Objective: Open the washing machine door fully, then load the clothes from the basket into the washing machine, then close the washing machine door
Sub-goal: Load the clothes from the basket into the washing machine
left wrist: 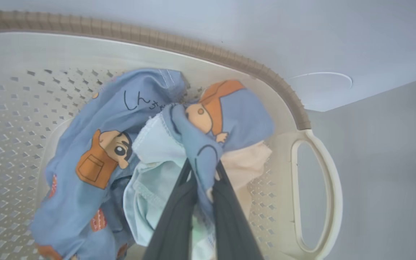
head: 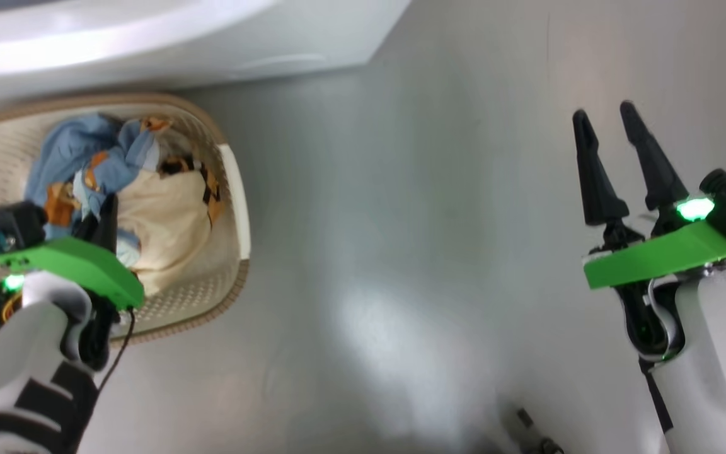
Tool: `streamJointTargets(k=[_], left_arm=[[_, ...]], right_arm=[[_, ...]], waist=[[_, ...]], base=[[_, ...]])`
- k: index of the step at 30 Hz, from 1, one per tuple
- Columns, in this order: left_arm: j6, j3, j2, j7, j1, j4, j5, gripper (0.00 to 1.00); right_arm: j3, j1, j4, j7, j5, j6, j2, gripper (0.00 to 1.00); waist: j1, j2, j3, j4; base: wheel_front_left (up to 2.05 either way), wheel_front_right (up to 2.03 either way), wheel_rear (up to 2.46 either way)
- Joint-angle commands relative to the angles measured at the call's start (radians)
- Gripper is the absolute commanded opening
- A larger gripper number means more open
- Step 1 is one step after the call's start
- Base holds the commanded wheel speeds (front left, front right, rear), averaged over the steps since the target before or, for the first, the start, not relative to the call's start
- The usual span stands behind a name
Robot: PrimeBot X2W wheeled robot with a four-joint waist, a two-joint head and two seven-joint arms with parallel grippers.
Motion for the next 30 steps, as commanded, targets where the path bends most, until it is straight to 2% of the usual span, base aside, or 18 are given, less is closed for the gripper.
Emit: streamJointTargets(k=[1, 13, 21, 30], left_arm=[[-0.002, 0.064, 0.031, -0.006, 0.053, -0.031, 0.035, 0.00], [-0.002, 0.329, -0.016, -0.006, 0.301, -0.245, 0.246, 0.00], [-0.002, 0.435, -0.036, -0.006, 0.440, -0.438, 0.378, 0.00], [-0.002, 0.527, -0.053, -0.006, 0.583, -0.607, 0.449, 0.00]], right_arm=[[0.011, 0.062, -0.009, -0.005, 0.002, 0.003, -0.009, 1.00], [0.011, 0.169, 0.042, -0.005, 0.021, 0.003, -0.033, 1.00], [0.005, 0.234, 0.056, -0.005, 0.035, 0.003, -0.054, 1.00], [-0.012, 0.298, 0.059, -0.005, 0.038, 0.003, -0.070, 1.00]], waist=[[0.0000, 0.0000, -0.094, 0.037], [0.0000, 0.0000, -0.329, 0.081], [0.0000, 0.0000, -0.426, 0.091], [0.0000, 0.0000, -0.503, 0.095]], base=[[0.00, 0.00, 0.00], [0.00, 0.00, 0.00], [0.00, 0.00, 0.00], [0.00, 0.00, 0.00]])
